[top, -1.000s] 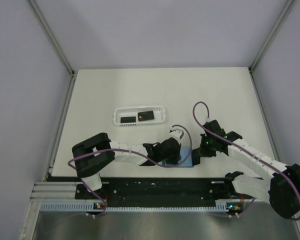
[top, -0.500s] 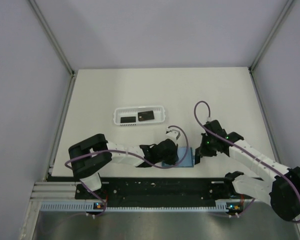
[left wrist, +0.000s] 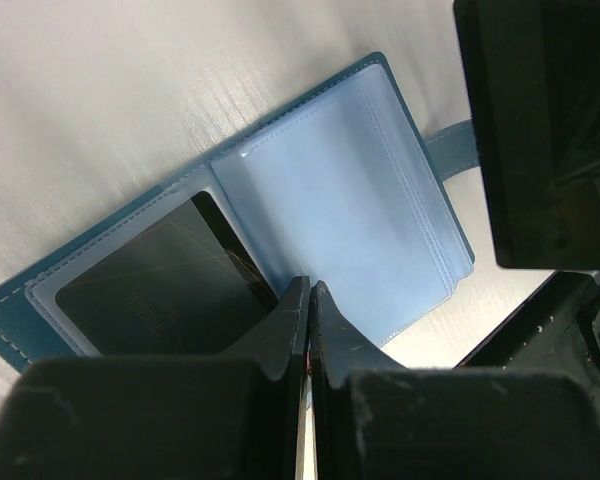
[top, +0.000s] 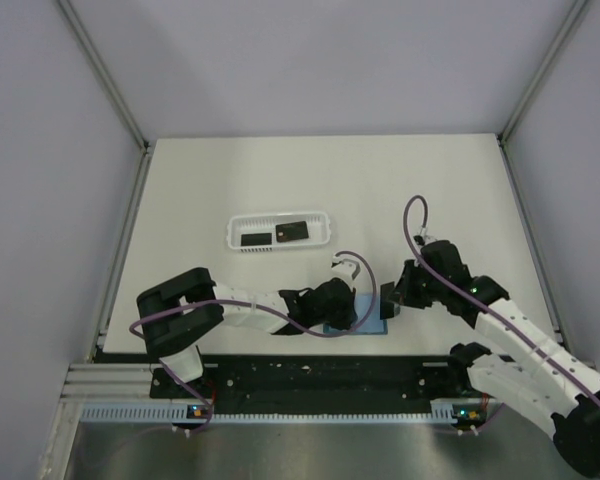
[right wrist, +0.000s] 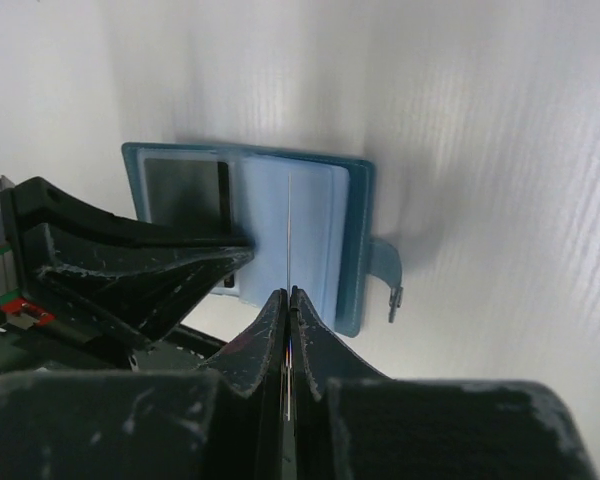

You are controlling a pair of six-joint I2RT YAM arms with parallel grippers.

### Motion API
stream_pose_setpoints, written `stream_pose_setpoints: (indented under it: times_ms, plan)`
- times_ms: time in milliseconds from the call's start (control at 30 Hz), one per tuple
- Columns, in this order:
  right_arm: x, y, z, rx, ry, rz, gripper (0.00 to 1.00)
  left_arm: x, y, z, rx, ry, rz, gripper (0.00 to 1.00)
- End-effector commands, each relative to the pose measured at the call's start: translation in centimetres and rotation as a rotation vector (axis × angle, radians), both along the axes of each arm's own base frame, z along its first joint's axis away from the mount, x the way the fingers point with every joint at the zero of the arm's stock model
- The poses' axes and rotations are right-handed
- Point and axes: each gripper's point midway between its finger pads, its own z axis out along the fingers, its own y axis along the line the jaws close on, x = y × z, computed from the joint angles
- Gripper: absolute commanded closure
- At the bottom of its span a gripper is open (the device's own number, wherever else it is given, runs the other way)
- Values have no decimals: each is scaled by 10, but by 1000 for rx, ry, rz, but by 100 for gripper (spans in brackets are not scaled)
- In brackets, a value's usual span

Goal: Put the credit cards into the card holder
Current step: Insert the credit card into the card holder.

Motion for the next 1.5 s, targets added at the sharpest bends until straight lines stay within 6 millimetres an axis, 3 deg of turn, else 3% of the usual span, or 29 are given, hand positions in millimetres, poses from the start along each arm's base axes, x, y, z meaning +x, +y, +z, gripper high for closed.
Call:
stream_pose_setpoints:
  times_ms: [0, 1067, 1467]
  plan:
    - [4, 14, 3, 75, -24, 45, 100, -27, 68, -60, 284, 111, -9, 100]
    - [2, 3, -41, 1, 72, -17, 100, -27, 68, -61, 286, 113, -8, 100]
    - [0, 16, -44, 65, 82, 14, 100, -28, 69, -62, 289, 114, -11, 100]
